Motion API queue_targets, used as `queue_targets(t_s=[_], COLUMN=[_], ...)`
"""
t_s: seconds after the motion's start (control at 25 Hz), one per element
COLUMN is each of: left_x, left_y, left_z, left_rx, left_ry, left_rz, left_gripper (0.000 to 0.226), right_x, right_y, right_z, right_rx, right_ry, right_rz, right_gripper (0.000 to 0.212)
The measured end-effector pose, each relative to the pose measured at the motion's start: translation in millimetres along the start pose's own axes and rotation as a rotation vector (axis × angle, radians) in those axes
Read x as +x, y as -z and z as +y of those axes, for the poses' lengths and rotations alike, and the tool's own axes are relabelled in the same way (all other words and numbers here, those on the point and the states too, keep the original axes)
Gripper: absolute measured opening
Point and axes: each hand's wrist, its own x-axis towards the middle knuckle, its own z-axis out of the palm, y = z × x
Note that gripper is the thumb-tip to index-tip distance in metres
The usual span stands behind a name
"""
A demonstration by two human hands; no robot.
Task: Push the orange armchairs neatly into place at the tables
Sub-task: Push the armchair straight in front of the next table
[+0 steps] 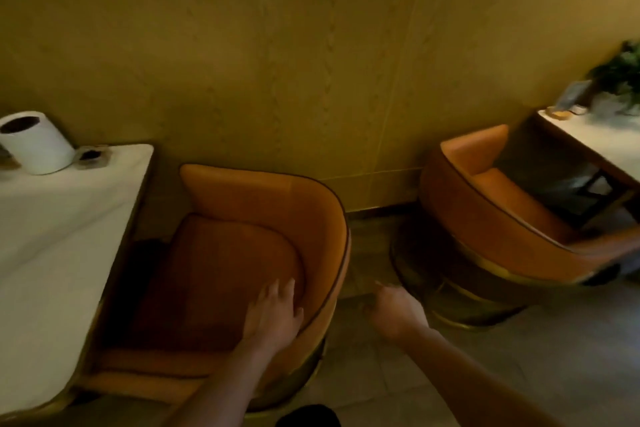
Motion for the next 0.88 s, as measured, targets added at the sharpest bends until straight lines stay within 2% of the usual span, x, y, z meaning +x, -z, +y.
queue_targets(t_s=[0.24,0.36,0.48,0.68,0.88], left_x=[86.4,119.9,143.3,144.5,152.2], left_y=[-5.3,-12.1,-15.3,-14.6,-21.5], left_z=[43.5,69.9,91.2,99.4,113.8], left_rx=[-0.265,-0.458,-0.555,-0.65,-0.784], left_ry=[0.17,0.286,0.373,0.499,0.899], left_rz=[-0.031,-0.123,-0.188,-0.191,-0.046], left_gripper=[0.065,0.067,0.072,0.072,0.067], right_x=[128.6,186.2,244.3,328.0,402.9], right_y=[43.0,55.4,59.1,53.7,37.7], right_z=[-8.9,-17.4,-24.9,-38.7,-64.7], right_rx=[-0.119,-0.074,-0.05,-0.217,-0.39], right_ry=[0.229,0.266,0.26,0.354,0.594], right_rz=[-0.081,-0.14,-0.176,-0.261,-0.344], right_gripper=[0.033,0.042,0.053,0.065,0.066])
